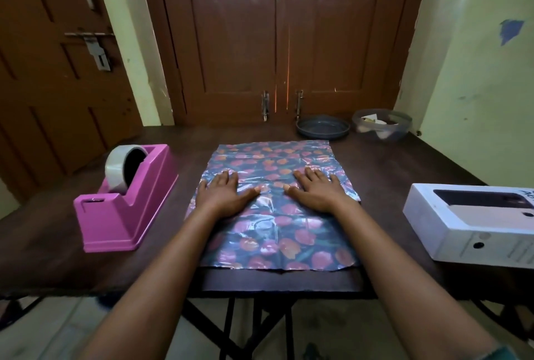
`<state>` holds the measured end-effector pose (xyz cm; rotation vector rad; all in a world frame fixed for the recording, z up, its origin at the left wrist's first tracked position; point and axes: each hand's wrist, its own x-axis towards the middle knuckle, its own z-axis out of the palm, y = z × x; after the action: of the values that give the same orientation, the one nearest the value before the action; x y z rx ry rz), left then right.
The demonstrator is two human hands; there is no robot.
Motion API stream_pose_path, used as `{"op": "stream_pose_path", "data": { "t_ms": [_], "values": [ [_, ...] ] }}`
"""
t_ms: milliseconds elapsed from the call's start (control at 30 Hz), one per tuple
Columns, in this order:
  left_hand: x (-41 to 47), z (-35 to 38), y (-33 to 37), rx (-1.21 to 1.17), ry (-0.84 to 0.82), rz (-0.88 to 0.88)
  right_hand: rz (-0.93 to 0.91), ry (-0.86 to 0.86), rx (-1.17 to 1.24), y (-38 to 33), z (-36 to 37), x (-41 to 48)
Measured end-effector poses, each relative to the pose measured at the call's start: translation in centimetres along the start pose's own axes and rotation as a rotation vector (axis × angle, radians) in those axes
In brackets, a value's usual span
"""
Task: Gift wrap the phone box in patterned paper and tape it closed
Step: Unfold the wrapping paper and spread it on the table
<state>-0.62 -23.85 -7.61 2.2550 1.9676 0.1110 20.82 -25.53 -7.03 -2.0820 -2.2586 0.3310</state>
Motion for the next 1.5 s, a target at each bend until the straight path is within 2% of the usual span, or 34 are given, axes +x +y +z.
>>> {"op": "stream_pose_path", "data": {
  "t_ms": [133, 267, 333, 467, 600, 733, 867, 967, 1033, 1133, 1200, 1267, 1333, 1400, 1500],
  "values": [
    [0.0, 0.1, -0.2, 0.001, 0.007, 0.006, -0.005, -0.012, 0.038, 0.0, -0.2, 0.0],
    [-0.1, -0.4, -0.5, -0.166, 0.11, 0.034, -0.05, 0.075, 0.522, 0.4, -2.0, -1.1],
    [-0.5, -1.0, -0.3, -0.232, 0.145, 0.06, -0.014, 0.119, 0.564, 1.2, -3.2, -1.9],
    [-3.4, -2.1, 2.7, -0.291, 0.043, 0.357, 0.143, 0.17, 0.573, 3.0, -4.6, -2.7],
    [-5.4, -1.4, 6.8, -0.183, -0.083, 0.54, 0.178, 0.035, 0.647, 3.3, -5.0, -4.1],
    [-6.2, 0.3, 7.9, -0.004, -0.202, 0.529, 0.323, -0.169, 0.806, 3.2, -3.3, -5.5],
    [-7.5, 0.9, 8.0, 0.03, -0.196, 0.496, 0.388, -0.179, 0.837, 3.2, -2.5, -5.9],
    [-8.2, 0.8, 7.9, 0.039, -0.203, 0.505, 0.379, -0.184, 0.812, 3.1, -2.3, -6.1],
    [-8.4, 0.5, 7.5, 0.01, -0.216, 0.542, 0.34, -0.125, 0.736, 2.7, -2.4, -6.6],
    [-8.1, -0.3, 5.9, -0.254, -0.177, 0.528, 0.114, 0.006, 0.305, 1.9, -2.2, -6.8],
    [-7.4, -1.2, 4.0, -0.385, -0.065, 0.395, 0.08, 0.014, 0.163, 1.4, -1.7, -6.6],
    [-6.6, -1.8, 1.3, -0.267, 0.02, 0.233, 0.058, -0.004, 0.106, 0.8, -1.0, -6.5],
    [-6.6, -1.8, -0.8, -0.095, -0.007, 0.107, 0.018, -0.022, 0.109, -0.2, -0.4, -6.9],
    [-7.2, -1.2, -2.3, -0.031, -0.065, 0.062, 0.028, -0.046, 0.132, -0.8, 0.2, -7.3],
    [-7.8, -0.2, -3.5, 0.01, -0.053, 0.049, 0.056, -0.03, 0.066, -1.0, 1.3, -8.0]
  ]
}}
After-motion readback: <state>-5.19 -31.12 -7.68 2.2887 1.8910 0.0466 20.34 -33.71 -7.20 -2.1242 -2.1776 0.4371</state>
